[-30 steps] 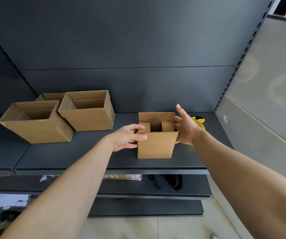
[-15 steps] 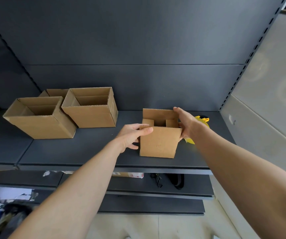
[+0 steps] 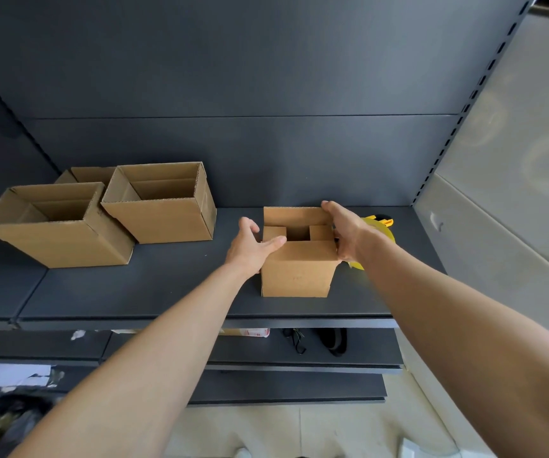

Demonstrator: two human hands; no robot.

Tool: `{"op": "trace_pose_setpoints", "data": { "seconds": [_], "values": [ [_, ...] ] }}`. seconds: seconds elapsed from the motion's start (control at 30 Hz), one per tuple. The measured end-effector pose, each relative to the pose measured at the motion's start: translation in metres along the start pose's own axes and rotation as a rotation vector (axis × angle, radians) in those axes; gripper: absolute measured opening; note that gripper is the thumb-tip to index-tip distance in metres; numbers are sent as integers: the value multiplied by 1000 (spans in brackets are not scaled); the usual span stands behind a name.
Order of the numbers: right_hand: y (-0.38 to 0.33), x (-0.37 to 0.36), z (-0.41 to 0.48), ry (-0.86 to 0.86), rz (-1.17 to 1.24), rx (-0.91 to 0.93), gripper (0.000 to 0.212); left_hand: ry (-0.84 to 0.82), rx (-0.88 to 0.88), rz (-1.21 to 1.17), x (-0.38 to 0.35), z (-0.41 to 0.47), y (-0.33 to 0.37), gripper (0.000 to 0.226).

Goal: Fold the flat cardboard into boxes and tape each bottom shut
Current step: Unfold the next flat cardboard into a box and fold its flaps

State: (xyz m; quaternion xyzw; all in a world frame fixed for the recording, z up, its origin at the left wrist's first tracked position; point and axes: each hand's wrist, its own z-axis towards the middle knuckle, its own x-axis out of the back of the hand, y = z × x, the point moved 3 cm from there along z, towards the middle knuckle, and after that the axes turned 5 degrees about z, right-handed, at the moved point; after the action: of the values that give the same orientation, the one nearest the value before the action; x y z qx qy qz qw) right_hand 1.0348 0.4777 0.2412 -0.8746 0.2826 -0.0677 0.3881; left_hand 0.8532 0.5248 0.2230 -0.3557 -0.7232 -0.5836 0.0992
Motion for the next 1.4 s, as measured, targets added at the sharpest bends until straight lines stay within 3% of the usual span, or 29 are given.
{"op": "trace_pose_setpoints", "data": {
  "seconds": [0.07,0.17,0.33,0.5,0.67,0.8,0.9,1.07,1.3,1.4],
  "values": [
    [2,-2,3,24,-40,3,52,-8,-5,-19,-1,1,0,69],
    [1,-2,3,9,-35,2,47,-22,-32,-31,0,2,1,80],
    [-2,4,0,-120,-9,-20,36,-109,-100,-29,-1,2,1,58],
    [7,5,1,-141,-57,24,22,-129,-143,-40,-1,3,5,43],
    [17,2,6,-86,-171,138,39,-180,-161,-142,2,0,5,17],
    [16,3,7,-69,-162,146,31,-134,-115,-186,-1,4,4,8],
    [17,3,4,-88,-182,162,28,-96,-97,-196,-6,8,6,7],
    [25,13,-4,-258,-75,142,36,-69,-164,-157,-9,9,8,10],
    [28,13,-4,-135,-122,218,44,-131,-164,-151,-12,9,10,21],
    [29,18,-5,-189,-97,197,44,-141,-171,-109,-10,11,16,22]
  ]
}}
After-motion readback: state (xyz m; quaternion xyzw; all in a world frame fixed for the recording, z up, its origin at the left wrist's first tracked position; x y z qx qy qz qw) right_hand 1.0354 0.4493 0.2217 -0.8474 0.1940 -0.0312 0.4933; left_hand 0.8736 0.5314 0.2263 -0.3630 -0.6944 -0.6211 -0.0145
